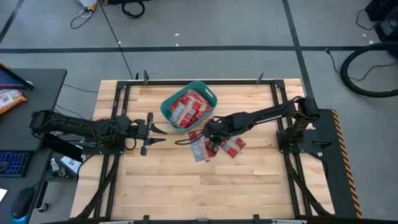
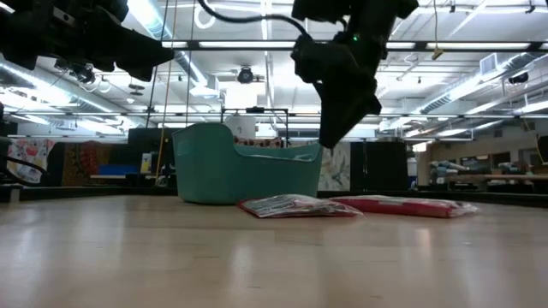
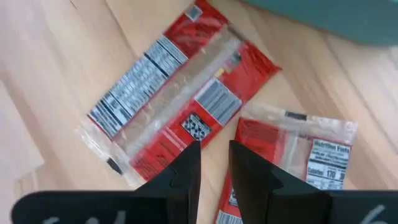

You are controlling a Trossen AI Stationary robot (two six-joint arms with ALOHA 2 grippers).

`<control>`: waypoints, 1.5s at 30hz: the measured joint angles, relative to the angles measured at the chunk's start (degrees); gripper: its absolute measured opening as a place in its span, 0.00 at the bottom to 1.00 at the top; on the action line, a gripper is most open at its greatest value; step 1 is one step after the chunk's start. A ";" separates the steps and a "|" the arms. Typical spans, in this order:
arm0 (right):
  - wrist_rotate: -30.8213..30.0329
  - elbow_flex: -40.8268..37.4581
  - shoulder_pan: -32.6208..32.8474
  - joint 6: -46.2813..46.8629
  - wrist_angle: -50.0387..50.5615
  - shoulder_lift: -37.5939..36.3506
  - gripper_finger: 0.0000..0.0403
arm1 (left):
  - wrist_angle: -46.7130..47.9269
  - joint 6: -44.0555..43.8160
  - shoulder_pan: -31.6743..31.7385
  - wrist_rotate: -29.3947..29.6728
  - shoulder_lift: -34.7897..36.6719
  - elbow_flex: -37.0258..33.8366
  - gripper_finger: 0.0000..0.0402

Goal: Sort popcorn bags into baskets
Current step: Put the red popcorn bag into the green container

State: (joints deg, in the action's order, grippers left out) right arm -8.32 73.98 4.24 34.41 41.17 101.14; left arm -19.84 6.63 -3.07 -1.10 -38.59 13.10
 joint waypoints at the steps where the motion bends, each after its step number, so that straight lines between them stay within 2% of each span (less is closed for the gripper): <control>1: -0.05 0.40 0.10 0.10 0.14 -0.04 0.22 | 0.00 0.00 0.00 0.00 0.00 0.00 0.30; 13: -5.16 -2.17 2.94 2.45 0.09 -0.04 0.22 | -0.02 -0.04 0.00 0.00 0.00 0.01 0.30; 23: -1.67 -2.19 3.69 6.35 0.79 -0.04 0.23 | -0.02 -0.01 -0.01 0.00 -0.01 0.00 0.30; 30: -7.21 -2.19 6.95 6.46 1.41 -0.04 0.26 | -0.02 -0.02 -0.02 0.01 0.00 0.01 0.30; 34: -7.94 -2.19 7.93 6.55 3.31 -0.04 0.30 | 0.00 -0.01 -0.02 0.00 -0.02 0.01 0.30; 39: -8.51 -2.19 8.01 7.38 6.44 -0.04 0.40 | -0.02 -0.02 -0.02 0.00 -0.01 -0.01 0.30; 45: -12.69 -2.19 8.24 9.55 9.92 -0.04 0.52 | -0.02 -0.02 -0.02 0.00 0.00 0.00 0.30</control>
State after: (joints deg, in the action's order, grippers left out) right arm -21.01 71.79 12.48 43.97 51.09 101.10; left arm -19.86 6.61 -3.09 -1.10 -38.59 13.10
